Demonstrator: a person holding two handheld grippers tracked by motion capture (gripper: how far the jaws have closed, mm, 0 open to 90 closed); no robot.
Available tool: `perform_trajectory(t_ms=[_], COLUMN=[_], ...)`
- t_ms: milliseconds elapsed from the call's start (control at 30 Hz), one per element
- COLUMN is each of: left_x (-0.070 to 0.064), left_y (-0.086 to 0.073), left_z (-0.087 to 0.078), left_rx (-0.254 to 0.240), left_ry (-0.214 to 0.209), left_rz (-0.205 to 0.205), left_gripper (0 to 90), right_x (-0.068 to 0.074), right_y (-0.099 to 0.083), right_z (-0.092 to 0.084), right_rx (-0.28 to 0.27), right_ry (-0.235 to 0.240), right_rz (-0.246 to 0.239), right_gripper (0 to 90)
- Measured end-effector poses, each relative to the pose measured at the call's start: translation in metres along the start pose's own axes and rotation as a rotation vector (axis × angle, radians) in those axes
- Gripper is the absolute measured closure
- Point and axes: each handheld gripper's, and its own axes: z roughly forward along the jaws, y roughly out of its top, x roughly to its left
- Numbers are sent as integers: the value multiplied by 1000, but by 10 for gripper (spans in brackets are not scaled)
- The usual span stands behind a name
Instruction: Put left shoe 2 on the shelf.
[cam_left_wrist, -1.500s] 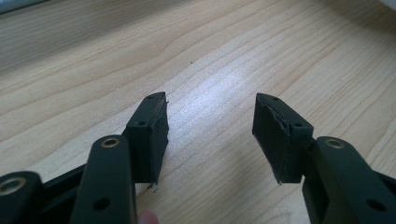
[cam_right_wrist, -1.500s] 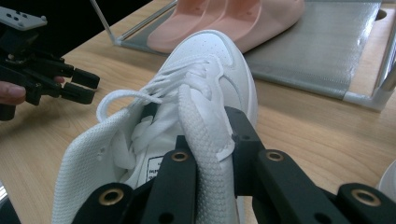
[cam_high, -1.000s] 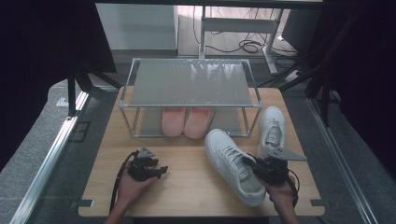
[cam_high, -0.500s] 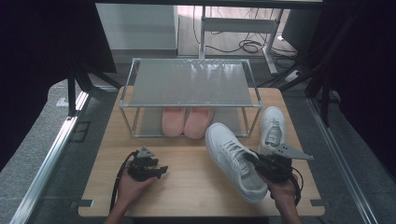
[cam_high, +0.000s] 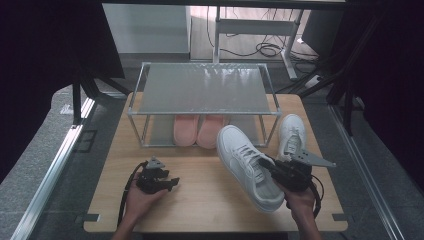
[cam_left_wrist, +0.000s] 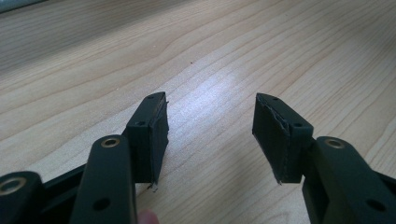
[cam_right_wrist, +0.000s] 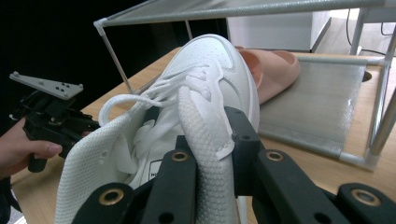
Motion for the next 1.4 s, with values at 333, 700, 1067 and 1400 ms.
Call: perform_trajectory(t_ms=[333, 700, 1067, 1400], left_x=[-1, -1, 0, 0], left_y=[0, 0, 0, -1], left_z=[0, 1, 1, -1], left_rx=[1, 1, 3, -3], left_ry=[-1, 2, -1, -2], left_rz=[-3, -7, -10, -13], left_gripper=[461, 462, 462, 462], right_x=[2, 5, 5, 3], right_y=[6, 20, 40, 61], right_z=[-2, -4, -3, 6], right_rx=[-36, -88, -129, -159], right_ry=[13, 21, 36, 33], right_rz=[14, 10, 12, 28], right_gripper=[823, 823, 823, 823])
